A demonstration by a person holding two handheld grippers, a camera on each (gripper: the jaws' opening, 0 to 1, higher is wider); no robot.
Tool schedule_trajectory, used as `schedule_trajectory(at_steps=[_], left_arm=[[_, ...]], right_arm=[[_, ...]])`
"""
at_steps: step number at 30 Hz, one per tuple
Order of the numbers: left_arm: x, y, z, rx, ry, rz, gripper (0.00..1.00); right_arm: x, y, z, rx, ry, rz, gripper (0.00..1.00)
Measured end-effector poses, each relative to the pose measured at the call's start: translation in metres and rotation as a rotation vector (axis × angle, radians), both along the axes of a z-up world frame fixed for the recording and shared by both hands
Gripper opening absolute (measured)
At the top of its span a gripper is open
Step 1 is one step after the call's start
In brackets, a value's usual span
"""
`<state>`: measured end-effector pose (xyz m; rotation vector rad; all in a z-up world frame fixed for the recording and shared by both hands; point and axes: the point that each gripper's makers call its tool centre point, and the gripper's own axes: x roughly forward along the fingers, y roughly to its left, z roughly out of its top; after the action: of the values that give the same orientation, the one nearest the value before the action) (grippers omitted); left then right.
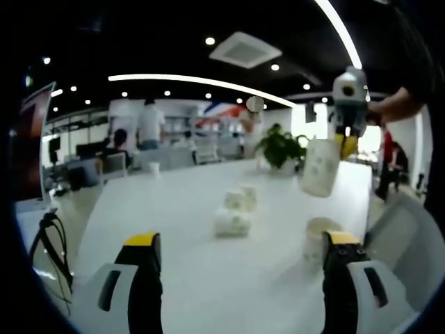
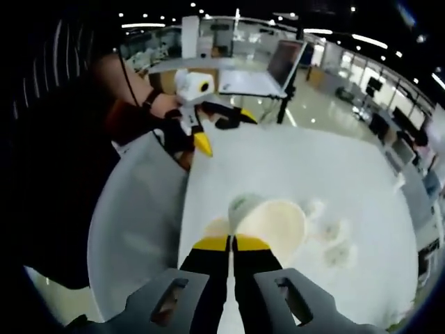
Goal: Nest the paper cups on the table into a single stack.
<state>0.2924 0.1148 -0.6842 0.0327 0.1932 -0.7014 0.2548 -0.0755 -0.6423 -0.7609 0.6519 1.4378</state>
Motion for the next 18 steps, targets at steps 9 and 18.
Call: schedule_trajectory(at_steps=[9, 18], left_arm=[[-0.003, 0.005, -0.002, -0.004, 0.0, 0.009, 0.95], [-0.004, 0.006, -0.003, -0.011, -0.002, 0.013, 0.95]], right_arm=[[-0.009, 0.003, -0.016, -0.145, -0.063, 0.107, 0.0], [-0.015, 0.001, -0.027, -0.209, -0.077, 0.16, 0.0]])
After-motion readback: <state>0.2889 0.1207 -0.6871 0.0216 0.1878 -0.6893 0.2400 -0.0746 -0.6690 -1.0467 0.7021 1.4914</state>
